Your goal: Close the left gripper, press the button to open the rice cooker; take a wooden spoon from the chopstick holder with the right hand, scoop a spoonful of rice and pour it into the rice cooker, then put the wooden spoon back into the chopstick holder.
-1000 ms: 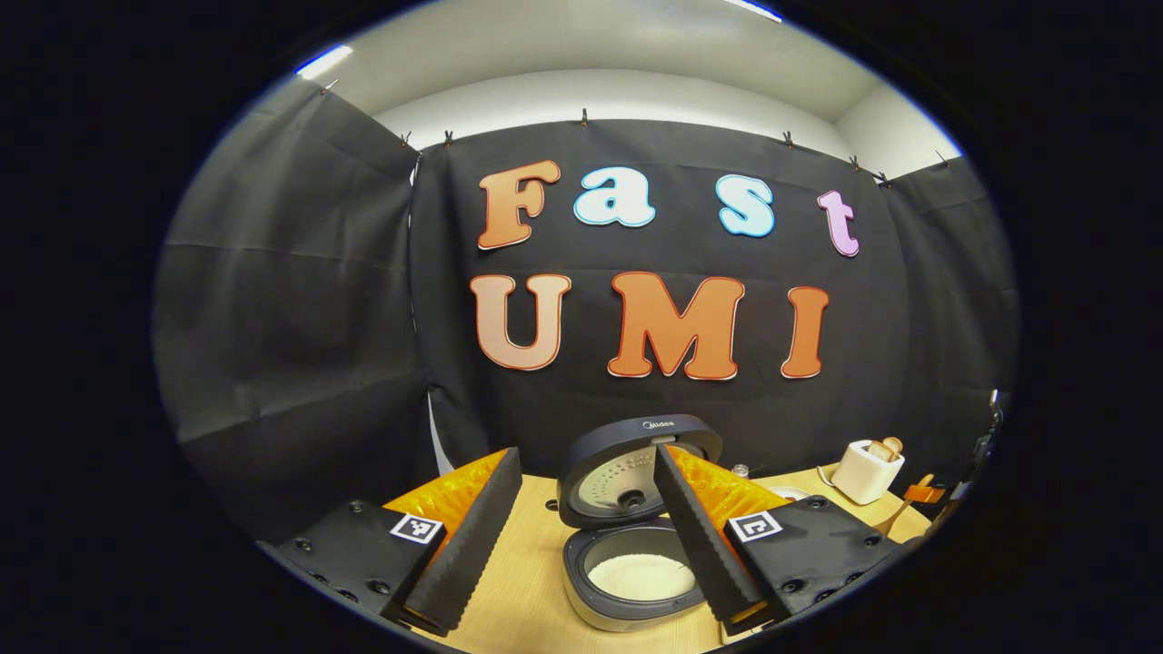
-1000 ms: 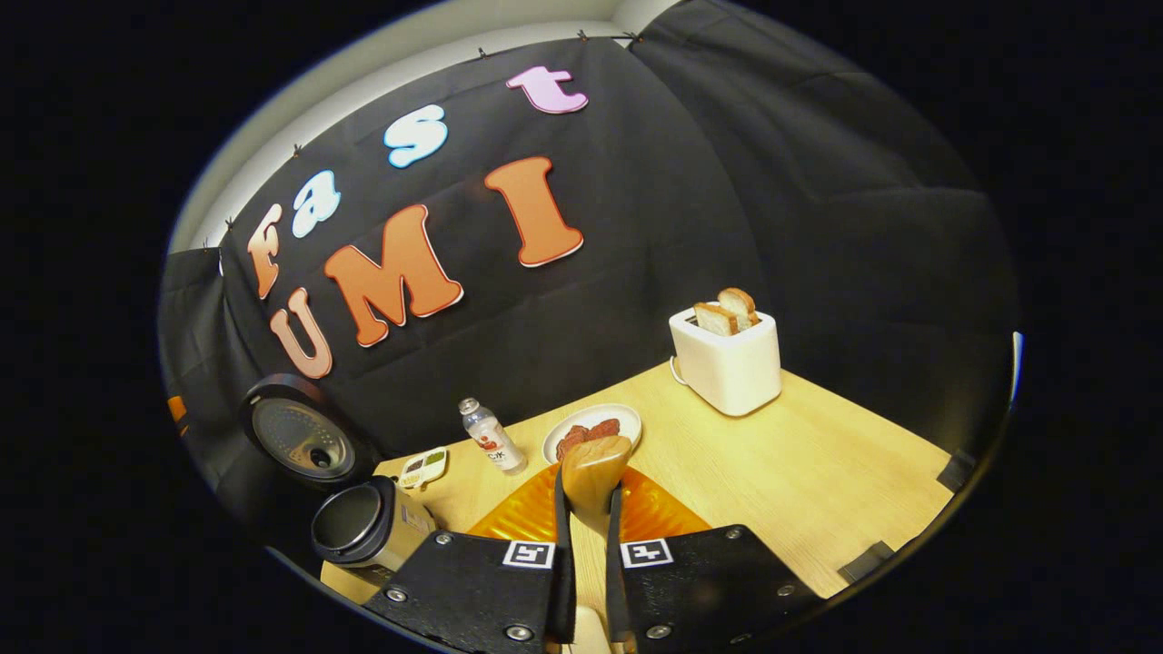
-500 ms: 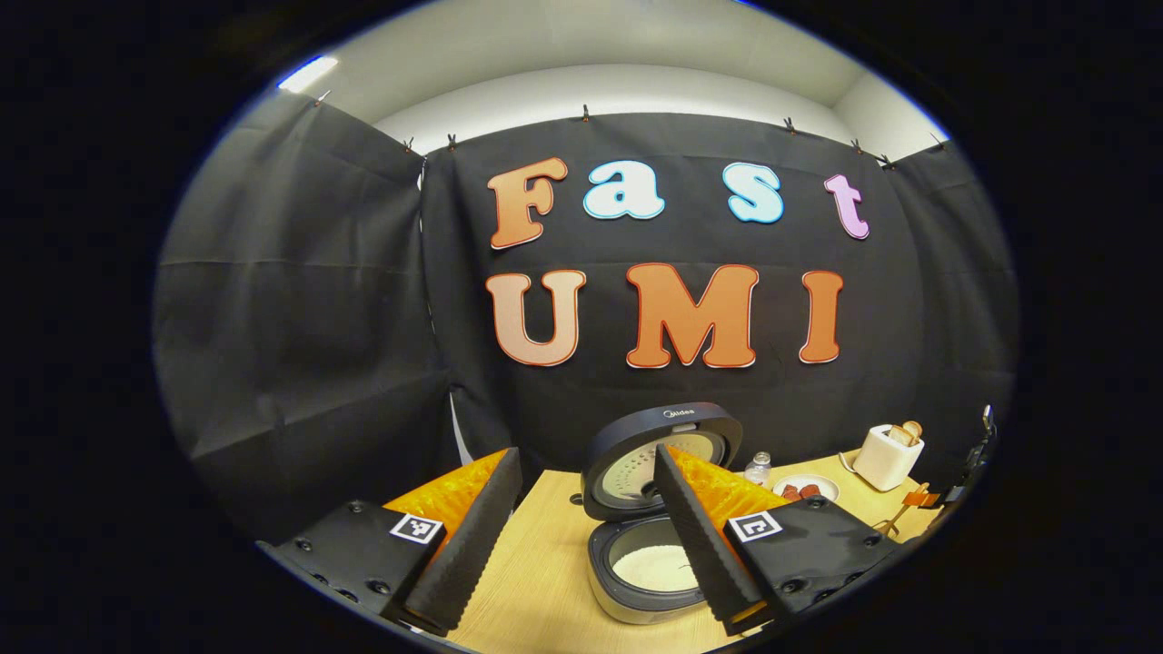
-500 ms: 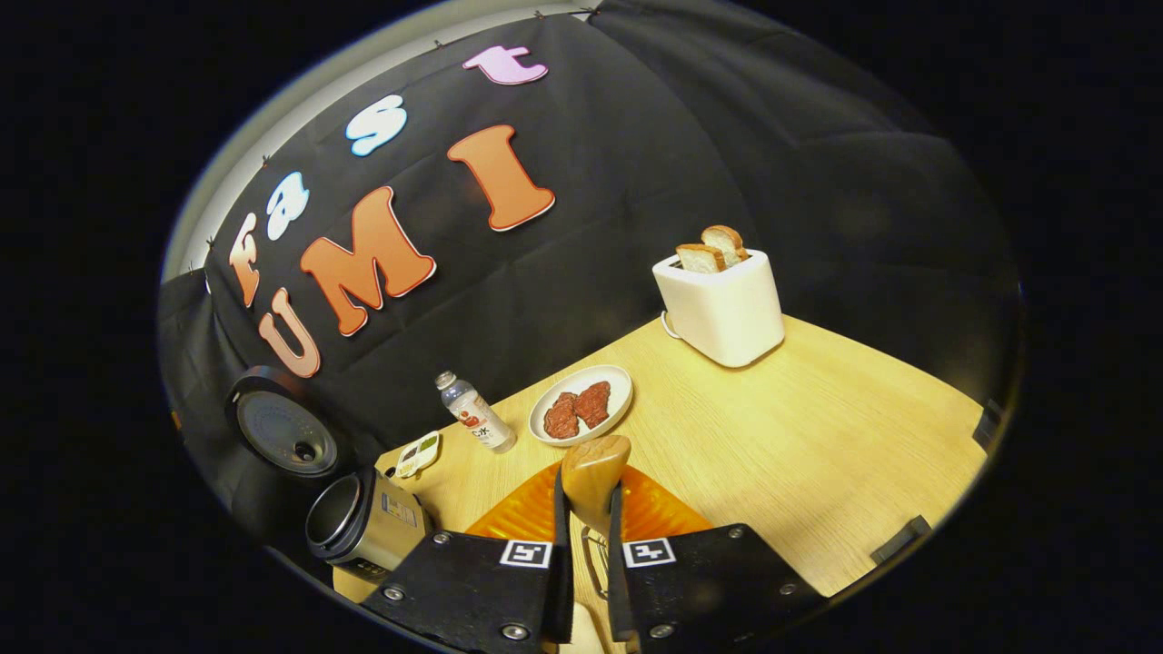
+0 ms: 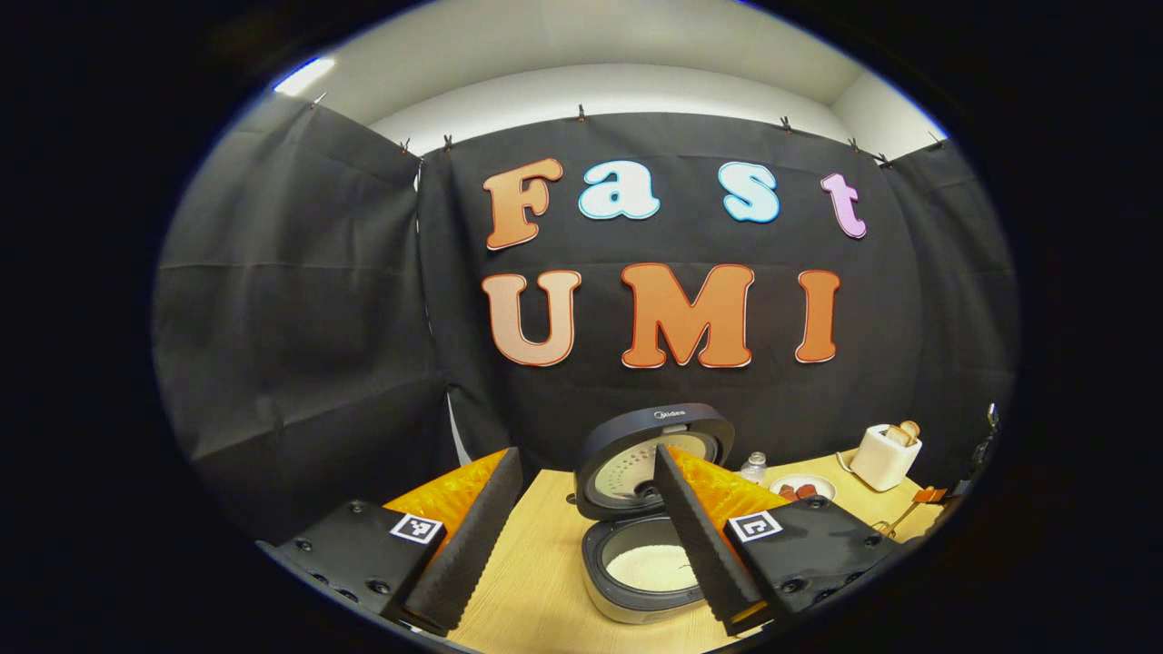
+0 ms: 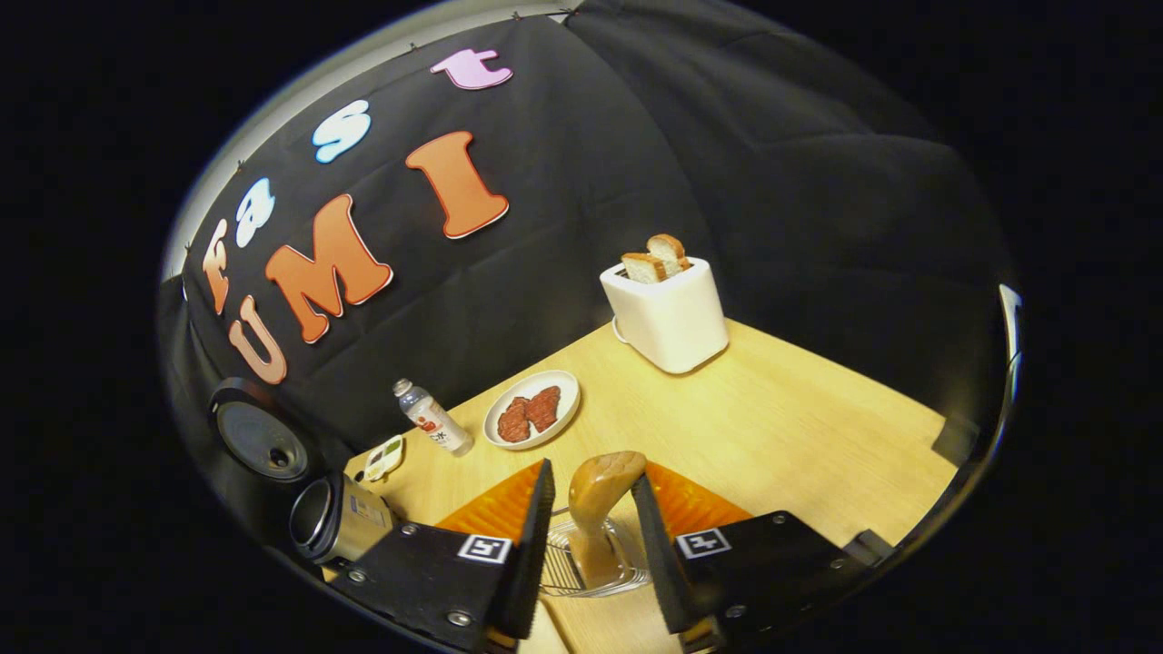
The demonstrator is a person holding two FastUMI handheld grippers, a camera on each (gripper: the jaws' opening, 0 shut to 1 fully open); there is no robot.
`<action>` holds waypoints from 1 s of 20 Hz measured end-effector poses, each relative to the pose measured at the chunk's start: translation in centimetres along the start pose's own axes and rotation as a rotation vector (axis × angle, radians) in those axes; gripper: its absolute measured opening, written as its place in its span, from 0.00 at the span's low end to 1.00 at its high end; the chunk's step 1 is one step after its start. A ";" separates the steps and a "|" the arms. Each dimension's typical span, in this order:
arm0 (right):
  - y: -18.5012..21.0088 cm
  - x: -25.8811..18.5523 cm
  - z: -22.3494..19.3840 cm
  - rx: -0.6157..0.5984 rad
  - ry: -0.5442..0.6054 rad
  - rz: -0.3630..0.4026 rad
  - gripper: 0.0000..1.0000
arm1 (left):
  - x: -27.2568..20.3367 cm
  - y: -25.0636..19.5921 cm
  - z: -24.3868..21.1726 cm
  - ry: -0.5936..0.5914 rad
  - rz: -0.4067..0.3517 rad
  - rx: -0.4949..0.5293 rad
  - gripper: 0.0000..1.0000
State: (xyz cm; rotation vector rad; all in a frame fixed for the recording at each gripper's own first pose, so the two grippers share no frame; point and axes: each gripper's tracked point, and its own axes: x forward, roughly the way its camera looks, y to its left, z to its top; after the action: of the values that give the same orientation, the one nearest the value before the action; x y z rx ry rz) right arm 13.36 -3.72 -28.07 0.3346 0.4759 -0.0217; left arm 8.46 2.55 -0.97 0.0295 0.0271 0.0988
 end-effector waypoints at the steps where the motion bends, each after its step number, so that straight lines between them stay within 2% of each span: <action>1: -0.2 -0.6 0.8 -0.030 -0.013 -0.015 0.60 | 0.0 -0.2 0.3 -0.005 -0.004 -0.003 0.99; 2: -0.3 -1.0 1.7 -0.064 -0.030 -0.033 0.75 | 0.0 -0.4 0.5 -0.012 -0.005 -0.008 0.95; 4: 0.2 -2.4 3.7 -0.139 -0.063 -0.048 0.90 | 0.4 -1.0 1.0 -0.022 -0.015 -0.019 0.95; 5: 0.7 -3.0 4.8 -0.175 -0.083 -0.049 0.93 | 0.8 -1.3 1.4 -0.022 -0.018 -0.024 0.95; 7: 2.9 -4.7 7.0 -0.211 -0.098 -0.018 0.95 | 1.7 -1.4 2.1 -0.018 0.002 -0.017 0.99; 12: 8.7 -9.0 12.3 -0.285 -0.195 0.079 0.94 | 5.2 -3.2 6.7 -0.065 -0.025 -0.038 0.95; 15: 11.8 -11.2 14.4 -0.331 -0.247 0.134 0.95 | 9.8 -4.7 8.5 -0.084 -0.033 -0.056 0.98; 20: 14.5 -13.4 16.6 -0.384 -0.304 0.167 0.95 | 17.3 -6.7 8.2 -0.036 -0.070 -0.144 0.97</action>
State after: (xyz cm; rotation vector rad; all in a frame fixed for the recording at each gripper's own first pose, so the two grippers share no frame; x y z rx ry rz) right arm 10.20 3.91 -3.64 -0.0098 0.1424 0.1775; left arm 26.54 -2.61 6.53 -0.1130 -0.0152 0.0302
